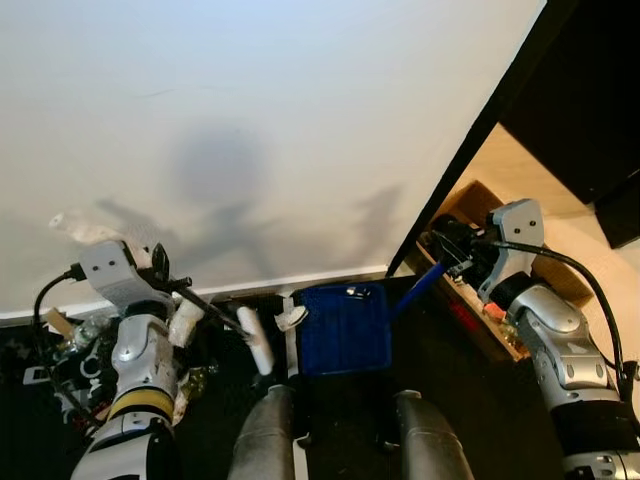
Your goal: Sweep floor
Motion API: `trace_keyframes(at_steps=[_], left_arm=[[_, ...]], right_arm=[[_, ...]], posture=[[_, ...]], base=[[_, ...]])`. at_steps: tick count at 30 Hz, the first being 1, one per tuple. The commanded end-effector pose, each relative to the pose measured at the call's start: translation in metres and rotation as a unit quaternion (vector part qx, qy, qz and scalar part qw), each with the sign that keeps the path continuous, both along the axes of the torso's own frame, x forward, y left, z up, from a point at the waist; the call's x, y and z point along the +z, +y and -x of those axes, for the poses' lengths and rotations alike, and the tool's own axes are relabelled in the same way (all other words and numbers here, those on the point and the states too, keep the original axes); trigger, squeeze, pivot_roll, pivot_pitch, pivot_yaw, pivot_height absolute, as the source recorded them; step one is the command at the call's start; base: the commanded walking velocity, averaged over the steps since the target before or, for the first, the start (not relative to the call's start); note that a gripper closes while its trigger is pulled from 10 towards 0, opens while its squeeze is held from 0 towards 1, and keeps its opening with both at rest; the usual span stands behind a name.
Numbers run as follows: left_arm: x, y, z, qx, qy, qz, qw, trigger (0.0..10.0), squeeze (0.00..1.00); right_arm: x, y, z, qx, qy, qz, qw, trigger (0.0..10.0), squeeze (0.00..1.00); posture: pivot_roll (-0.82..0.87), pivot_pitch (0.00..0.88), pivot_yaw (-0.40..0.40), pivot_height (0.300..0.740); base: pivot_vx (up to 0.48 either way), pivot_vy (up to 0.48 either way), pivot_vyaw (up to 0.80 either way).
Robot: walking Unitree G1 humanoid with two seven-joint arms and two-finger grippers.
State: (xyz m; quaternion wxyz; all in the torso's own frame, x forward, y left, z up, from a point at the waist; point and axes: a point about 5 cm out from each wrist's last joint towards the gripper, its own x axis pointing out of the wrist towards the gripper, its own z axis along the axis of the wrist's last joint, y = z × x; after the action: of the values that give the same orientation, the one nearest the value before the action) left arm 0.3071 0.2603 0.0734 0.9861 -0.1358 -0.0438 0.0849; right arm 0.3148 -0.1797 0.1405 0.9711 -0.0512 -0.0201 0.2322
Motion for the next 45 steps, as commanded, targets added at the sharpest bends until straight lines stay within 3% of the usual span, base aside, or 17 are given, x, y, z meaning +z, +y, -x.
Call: trace_keyframes(at_steps=[1,3,5,6,7,10,12,13,14,19,21,27,30,35,38,41,45], left_arm=[[-0.022,-0.015,0.009,-0.019,0.027,0.06,0.998,10.0,0.0],[-0.021,-0.024,0.008,-0.041,0.019,0.072,0.996,10.0,0.0],[-0.014,-0.051,0.008,-0.153,0.002,0.078,0.985,10.0,0.0],[-0.014,-0.051,0.008,-0.153,0.002,0.078,0.985,10.0,0.0],[-0.008,-0.057,0.01,-0.203,-0.003,0.047,0.978,10.0,0.0],[-0.003,-0.057,0.012,-0.232,-0.005,0.021,0.972,10.0,0.0],[0.014,-0.044,0.014,-0.256,-0.022,-0.029,0.966,10.0,0.0],[0.014,-0.044,0.014,-0.256,-0.022,-0.029,0.966,10.0,0.0],[0.033,-0.02,0.015,-0.246,-0.037,-0.077,0.965,10.0,0.0],[0.058,0.018,0.019,-0.213,-0.039,-0.157,0.964,10.0,0.0],[0.064,0.036,0.028,-0.216,-0.017,-0.214,0.953,10.0,0.0],[0.076,0.062,0.049,-0.229,0.03,-0.257,0.938,10.0,0.0],[0.071,0.07,0.052,-0.213,0.043,-0.249,0.944,10.0,0.0],[0.031,0.053,0.036,-0.166,0.059,-0.229,0.957,10.0,0.0],[0.028,0.05,0.033,-0.152,0.061,-0.234,0.958,10.0,0.0],[0.029,0.049,0.019,-0.068,0.069,-0.272,0.957,10.0,0.0],[0.033,0.052,0.014,-0.027,0.065,-0.279,0.958,10.0,0.0]], right_arm=[[-0.009,-0.001,0.003,0.008,0.025,-0.008,1.0,10.0,0.0],[-0.008,0.0,0.003,0.011,0.026,-0.008,1.0,10.0,0.0],[-0.008,0.003,0.002,0.015,0.03,-0.009,0.999,10.0,0.0],[-0.008,0.003,0.002,0.015,0.03,-0.009,0.999,10.0,0.0],[-0.008,0.003,0.002,0.016,0.031,-0.01,0.999,10.0,0.0],[-0.008,0.004,0.002,0.017,0.031,-0.01,0.999,10.0,0.0],[-0.009,0.004,0.003,0.017,0.033,-0.012,0.999,10.0,0.0],[-0.009,0.004,0.003,0.017,0.033,-0.012,0.999,10.0,0.0],[-0.011,0.003,0.003,0.017,0.035,-0.013,0.999,10.0,0.0],[-0.013,0.006,0.003,0.021,0.037,-0.012,0.999,10.0,0.0],[-0.013,0.008,0.003,0.025,0.038,-0.012,0.999,10.0,0.0],[-0.013,0.007,0.002,0.022,0.039,-0.018,0.999,10.0,0.0],[-0.014,0.007,0.002,0.021,0.04,-0.019,0.999,10.0,0.0],[-0.011,0.013,0.001,0.032,0.039,-0.019,0.999,10.0,0.0],[-0.01,0.012,0.001,0.033,0.038,-0.017,0.999,10.0,0.0],[-0.008,0.009,0.004,0.032,0.036,-0.013,0.999,10.0,0.0],[-0.008,0.004,0.007,0.026,0.037,-0.011,0.999,10.0,0.0]], posture=[[-0.1,0.348,-0.084,0.74],[-0.1,0.351,-0.088,0.74],[-0.09,0.355,-0.086,0.74],[-0.09,0.355,-0.086,0.74],[-0.09,0.356,-0.084,0.74],[-0.08,0.355,-0.078,0.74],[-0.07,0.356,-0.074,0.74],[-0.07,0.356,-0.074,0.74],[-0.06,0.357,-0.071,0.74],[-0.05,0.362,-0.068,0.74],[-0.03,0.366,-0.061,0.74],[-0.02,0.365,-0.058,0.74],[-0.01,0.367,-0.066,0.74],[-0.05,0.381,-0.081,0.74],[-0.06,0.386,-0.082,0.74],[-0.09,0.395,-0.082,0.74],[-0.1,0.398,-0.078,0.74]], base=[[0.0,0.0,0.0],[0.0,0.0,0.0],[0.0,0.0,0.0],[0.0,0.0,0.0],[0.0,0.0,0.0],[0.0,0.0,0.0],[0.0,0.0,0.0],[0.0,0.0,0.0],[0.0,0.0,0.0],[0.0,0.0,0.0],[0.0,0.0,0.0],[0.0,0.0,0.0],[0.0,0.0,0.0],[0.0,0.0,0.0],[0.0,0.0,0.0],[0.0,0.0,0.0],[0.0,0.0,0.0]])
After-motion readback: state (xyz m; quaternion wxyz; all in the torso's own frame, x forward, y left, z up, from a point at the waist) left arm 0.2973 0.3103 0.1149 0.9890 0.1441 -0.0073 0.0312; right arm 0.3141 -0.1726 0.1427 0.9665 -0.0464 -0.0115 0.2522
